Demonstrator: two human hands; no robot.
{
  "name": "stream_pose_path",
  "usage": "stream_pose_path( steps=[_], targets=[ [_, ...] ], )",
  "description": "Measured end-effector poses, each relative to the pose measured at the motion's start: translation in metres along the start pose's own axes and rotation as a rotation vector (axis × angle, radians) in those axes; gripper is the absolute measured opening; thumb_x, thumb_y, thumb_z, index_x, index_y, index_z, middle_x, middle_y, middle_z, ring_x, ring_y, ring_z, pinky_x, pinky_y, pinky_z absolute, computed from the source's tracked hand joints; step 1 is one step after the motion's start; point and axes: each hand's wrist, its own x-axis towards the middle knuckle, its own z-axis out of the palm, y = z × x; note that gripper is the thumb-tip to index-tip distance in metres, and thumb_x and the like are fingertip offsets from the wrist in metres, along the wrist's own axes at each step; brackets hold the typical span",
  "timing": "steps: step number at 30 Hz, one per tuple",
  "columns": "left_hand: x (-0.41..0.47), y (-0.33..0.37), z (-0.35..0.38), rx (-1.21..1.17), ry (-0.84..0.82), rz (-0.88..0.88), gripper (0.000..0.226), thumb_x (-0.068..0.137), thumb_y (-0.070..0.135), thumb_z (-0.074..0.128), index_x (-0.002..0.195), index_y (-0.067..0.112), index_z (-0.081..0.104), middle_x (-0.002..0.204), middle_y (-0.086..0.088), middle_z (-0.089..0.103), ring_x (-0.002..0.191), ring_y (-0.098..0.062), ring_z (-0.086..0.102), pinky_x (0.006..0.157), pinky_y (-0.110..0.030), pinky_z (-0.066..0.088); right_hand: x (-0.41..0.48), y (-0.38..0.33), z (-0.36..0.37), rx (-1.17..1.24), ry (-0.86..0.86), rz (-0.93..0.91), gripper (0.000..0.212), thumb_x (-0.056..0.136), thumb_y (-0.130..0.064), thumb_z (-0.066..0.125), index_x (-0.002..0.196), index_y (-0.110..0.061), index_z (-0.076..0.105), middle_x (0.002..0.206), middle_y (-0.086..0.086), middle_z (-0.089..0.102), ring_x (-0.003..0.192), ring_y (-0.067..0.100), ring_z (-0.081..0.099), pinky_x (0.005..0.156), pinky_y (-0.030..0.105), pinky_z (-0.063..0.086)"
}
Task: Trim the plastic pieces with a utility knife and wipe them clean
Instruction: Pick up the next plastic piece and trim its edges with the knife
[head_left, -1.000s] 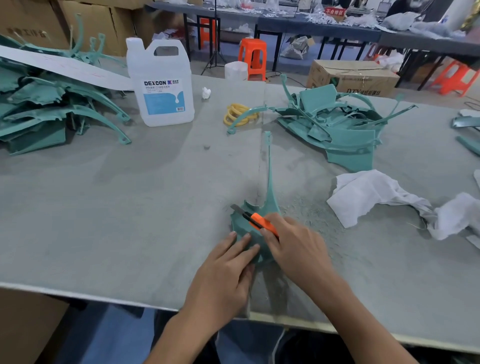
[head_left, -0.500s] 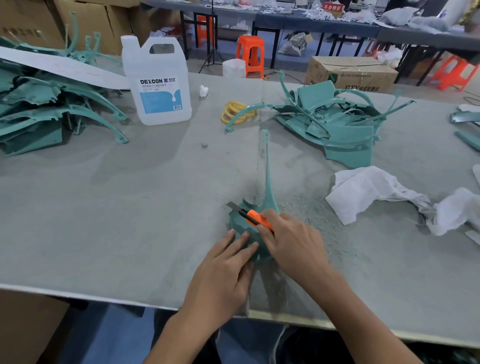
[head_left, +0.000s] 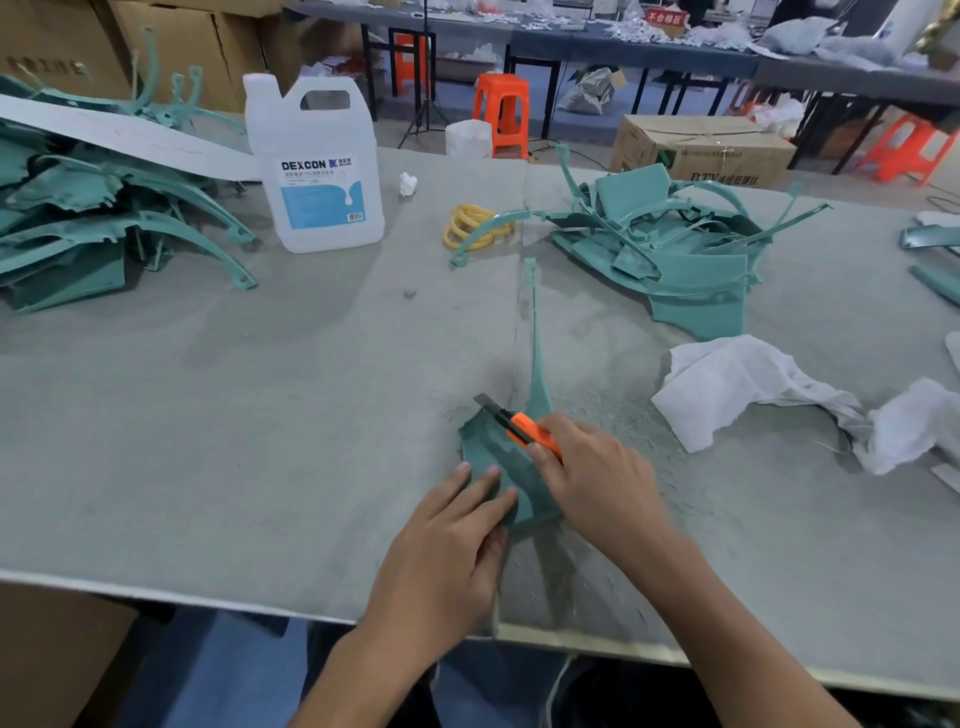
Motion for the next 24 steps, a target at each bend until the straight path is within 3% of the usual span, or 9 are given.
stream_pose_path(
  steps=[5,10,15,20,24],
  targets=[
    [0.001,0.0,0.0,-0.001,-0.009,-0.004,0.042,0.103,0.028,0.05,0.145,0.031,0.052,0.155,0.017,0.038,0.148,0.001,0.01,0.115,-0.009,0.008,0.007,0.0,0.001,-0.029,0.0,0.014,0.027,0.105,-0.048,0.039,0.116,-0.026,0.05,0.1,0.002,0.059,0.083,0.032,0.064,0.071,0.043,0.052],
    [0.0,0.001,-0.001,0.016,-0.004,0.0,0.041,0.102,0.027,0.053,0.142,0.028,0.056,0.153,0.013,0.043,0.146,-0.001,0.016,0.115,-0.009,0.008,0.002,-0.002,0.004,-0.014,0.01,-0.021,0.026,0.104,-0.047,0.041,0.114,-0.024,0.051,0.097,0.001,0.057,0.083,0.032,0.063,0.065,0.039,0.043],
    [-0.001,-0.001,0.002,0.02,-0.018,-0.003,0.042,0.104,0.029,0.048,0.146,0.031,0.051,0.156,0.017,0.037,0.149,0.0,0.012,0.116,-0.01,0.007,0.003,0.001,0.0,-0.042,0.014,-0.006,0.026,0.106,-0.045,0.04,0.117,-0.023,0.048,0.095,0.002,0.057,0.076,0.029,0.06,0.07,0.043,0.051],
    [0.001,-0.001,0.003,0.051,0.005,-0.006,0.043,0.099,0.033,0.045,0.14,0.027,0.058,0.151,0.012,0.047,0.148,-0.007,0.026,0.117,-0.018,0.019,-0.01,-0.008,0.003,0.053,0.056,-0.069,0.025,0.105,-0.047,0.04,0.119,-0.028,0.05,0.094,-0.002,0.058,0.081,0.025,0.06,0.067,0.038,0.047],
    [0.0,-0.003,0.005,0.065,-0.001,-0.017,0.047,0.099,0.037,0.038,0.142,0.029,0.056,0.152,0.013,0.046,0.148,-0.011,0.03,0.116,-0.02,0.021,-0.015,-0.011,0.006,-0.061,0.011,-0.111,0.034,0.103,-0.056,0.032,0.116,-0.031,0.051,0.098,-0.004,0.054,0.086,0.022,0.061,0.069,0.035,0.049]
  ],
)
